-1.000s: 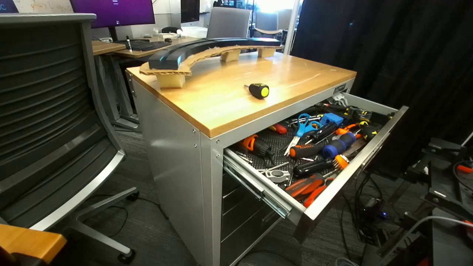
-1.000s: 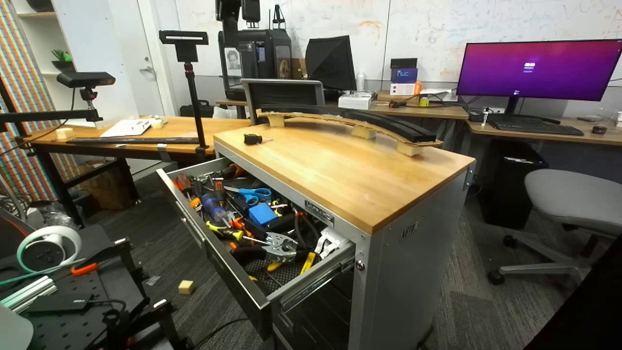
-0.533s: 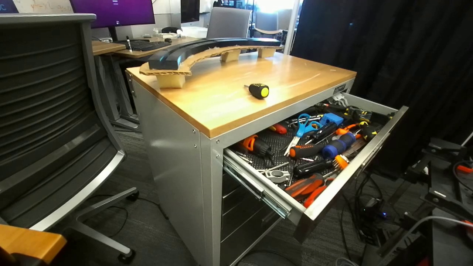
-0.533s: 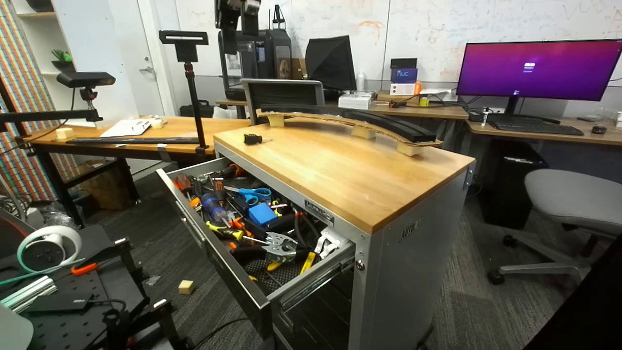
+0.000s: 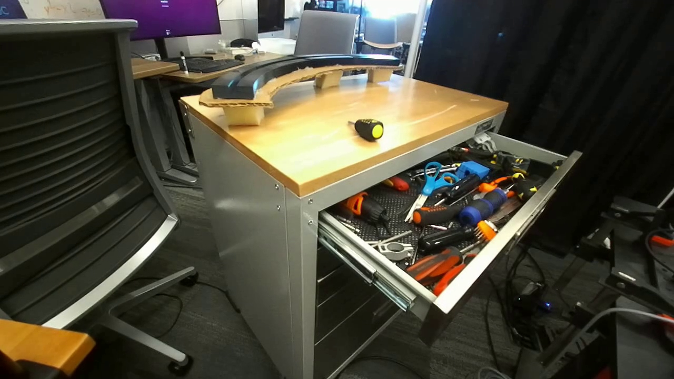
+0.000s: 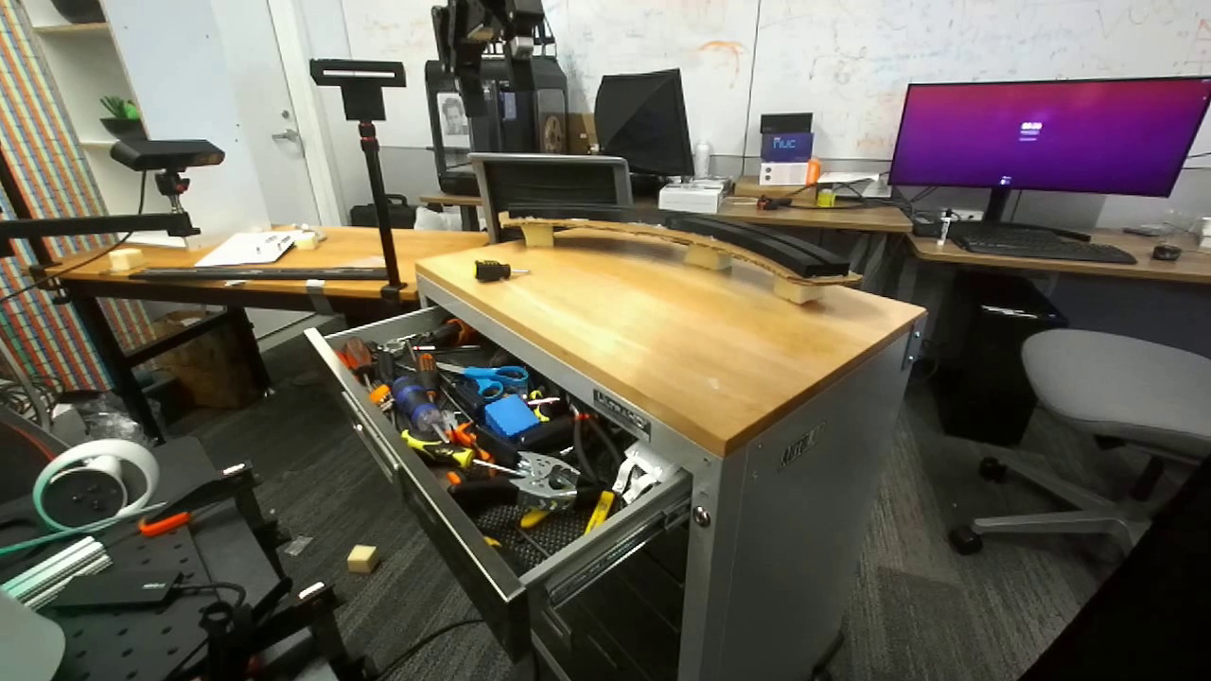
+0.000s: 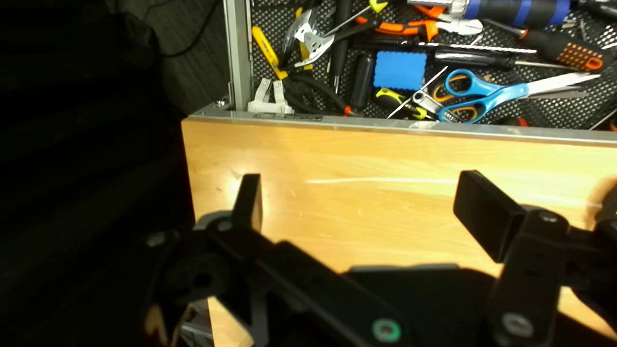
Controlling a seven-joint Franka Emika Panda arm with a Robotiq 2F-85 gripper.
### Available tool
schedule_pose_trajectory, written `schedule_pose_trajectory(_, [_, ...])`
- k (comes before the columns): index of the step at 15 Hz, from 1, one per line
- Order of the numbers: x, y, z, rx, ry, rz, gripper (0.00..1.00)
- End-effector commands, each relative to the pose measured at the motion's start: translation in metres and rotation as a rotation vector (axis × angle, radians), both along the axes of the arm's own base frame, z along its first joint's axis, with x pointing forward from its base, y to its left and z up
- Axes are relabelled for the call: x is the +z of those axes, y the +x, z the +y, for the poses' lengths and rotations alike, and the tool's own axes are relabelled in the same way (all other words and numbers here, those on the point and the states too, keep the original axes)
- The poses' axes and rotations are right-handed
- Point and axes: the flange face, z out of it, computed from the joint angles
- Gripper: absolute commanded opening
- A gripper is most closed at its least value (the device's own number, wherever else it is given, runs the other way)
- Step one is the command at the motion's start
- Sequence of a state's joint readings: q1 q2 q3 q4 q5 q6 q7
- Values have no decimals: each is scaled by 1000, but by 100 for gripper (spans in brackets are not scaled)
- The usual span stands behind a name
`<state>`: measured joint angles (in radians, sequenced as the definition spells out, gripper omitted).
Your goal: Pick up the screwdriver and put it in the open drawer
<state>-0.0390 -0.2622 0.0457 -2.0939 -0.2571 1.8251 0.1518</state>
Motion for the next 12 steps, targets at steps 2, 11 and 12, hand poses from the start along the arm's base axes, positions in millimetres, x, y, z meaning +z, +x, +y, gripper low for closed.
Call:
schedule_pose_trajectory(2, [-2,4,3,0,-22,-17,100])
schedule_pose_trajectory(11, [-52,35,15,61,162,-112,100])
schedule_pose_trajectory(12, [-72,46,22,79,208,-114,100])
